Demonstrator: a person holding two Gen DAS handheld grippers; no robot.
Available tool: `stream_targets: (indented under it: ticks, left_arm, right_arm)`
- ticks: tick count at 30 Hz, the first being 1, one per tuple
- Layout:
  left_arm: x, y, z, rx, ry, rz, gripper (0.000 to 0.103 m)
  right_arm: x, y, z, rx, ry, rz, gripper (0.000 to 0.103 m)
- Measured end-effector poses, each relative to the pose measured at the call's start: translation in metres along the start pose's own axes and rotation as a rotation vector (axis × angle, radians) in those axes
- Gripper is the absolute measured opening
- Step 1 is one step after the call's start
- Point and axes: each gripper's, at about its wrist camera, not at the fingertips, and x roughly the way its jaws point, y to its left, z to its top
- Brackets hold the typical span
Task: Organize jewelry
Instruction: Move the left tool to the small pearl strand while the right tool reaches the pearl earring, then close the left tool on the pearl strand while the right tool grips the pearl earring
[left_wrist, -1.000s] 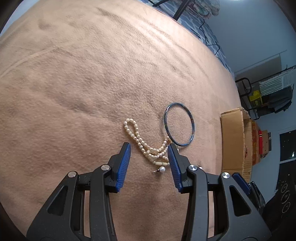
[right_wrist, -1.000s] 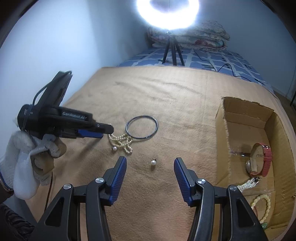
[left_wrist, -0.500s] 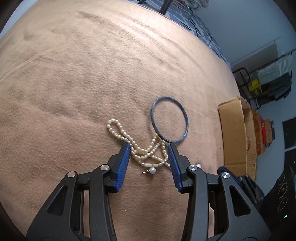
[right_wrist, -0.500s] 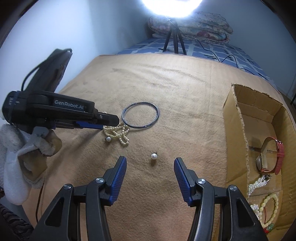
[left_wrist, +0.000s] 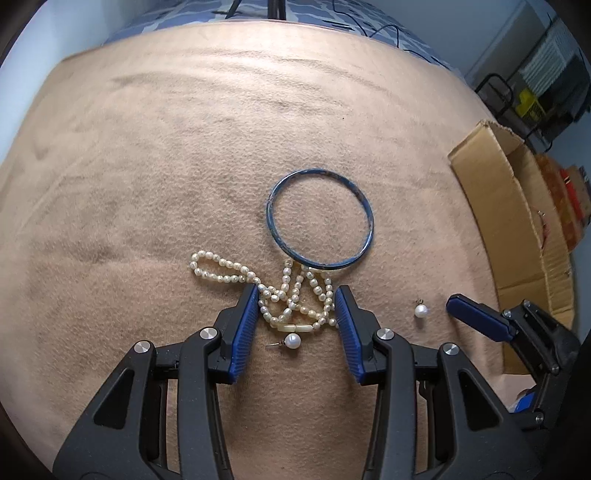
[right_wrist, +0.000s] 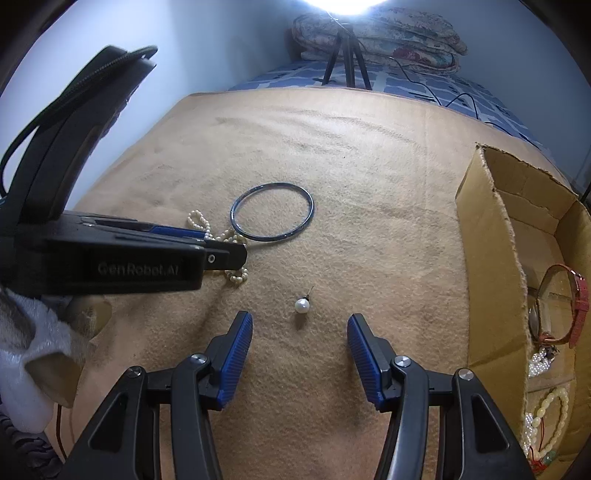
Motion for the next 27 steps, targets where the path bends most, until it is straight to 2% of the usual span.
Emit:
stream_targets:
  ticks: [2,4,5,7,12,14,18,27]
  left_arm:
    - [0.002,-0.003,0.001,0.015,-0.014,0.014,0.04]
    - [0.002,-0.002,0.001,0.02,-0.028,0.014,0.028]
    - [0.003,-0.002,0.002,0.022,-0.031,0.009,0.027]
    - [0.004,0.003,0.004,0.011,-0.036,-0.005,0.019]
    - [0.001,0.02,0.005,-0.043,-0.036,-0.065,0.009]
    - [-0.003,0.03,0.004,-0.068,-0.032,-0.088,0.008]
    - [-0.005,0.042,0.003,-0.102,-0.029,-0.113,0.007]
    - [-0.024,0.05,0.0,-0.129,-0.053,-0.145,0.004]
  right_arm:
    - [0.003,-0.001,0.0,0.0,0.005,-0.008,0.051]
    - [0.006,-0.002,0.001,0.007,0.005,-0.009,0.047]
    - [0.006,-0.003,0.002,0.009,0.002,-0.01,0.046]
    - [0.007,-0.003,0.004,0.014,-0.001,-0.013,0.043]
    - [0.009,-0.003,0.006,0.009,-0.01,-0.017,0.032]
    - [0.01,-0.002,0.007,0.0,-0.012,-0.016,0.026]
    - [0.009,0.0,0.007,-0.013,-0.013,-0.007,0.008]
    - [0.002,0.004,0.008,-0.024,-0.035,0.0,0.006]
